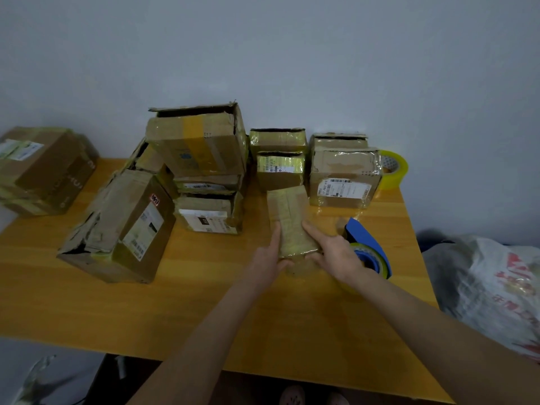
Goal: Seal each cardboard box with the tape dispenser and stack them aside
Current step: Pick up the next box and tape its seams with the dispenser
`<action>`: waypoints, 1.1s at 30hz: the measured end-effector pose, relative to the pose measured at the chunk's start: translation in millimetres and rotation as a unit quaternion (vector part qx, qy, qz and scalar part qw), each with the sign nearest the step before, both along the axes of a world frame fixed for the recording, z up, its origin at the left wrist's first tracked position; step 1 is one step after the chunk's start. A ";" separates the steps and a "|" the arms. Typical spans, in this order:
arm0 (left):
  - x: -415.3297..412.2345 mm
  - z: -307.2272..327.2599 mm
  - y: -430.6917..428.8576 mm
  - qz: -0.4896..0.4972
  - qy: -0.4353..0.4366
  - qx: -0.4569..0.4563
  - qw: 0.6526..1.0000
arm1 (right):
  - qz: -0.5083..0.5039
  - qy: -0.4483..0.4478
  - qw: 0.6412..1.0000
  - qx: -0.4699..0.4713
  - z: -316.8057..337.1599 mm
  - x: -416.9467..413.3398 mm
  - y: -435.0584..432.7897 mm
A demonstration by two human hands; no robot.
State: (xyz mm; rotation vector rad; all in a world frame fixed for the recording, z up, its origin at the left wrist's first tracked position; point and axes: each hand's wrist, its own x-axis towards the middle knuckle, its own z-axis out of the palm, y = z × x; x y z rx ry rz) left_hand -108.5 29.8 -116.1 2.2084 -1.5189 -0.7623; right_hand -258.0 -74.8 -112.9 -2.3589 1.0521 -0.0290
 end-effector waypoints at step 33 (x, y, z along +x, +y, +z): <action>-14.0 23.5 -22.8 0.303 0.224 -0.053 0.925 | -0.174 -0.132 0.962 0.161 5.0 19.0 -4.0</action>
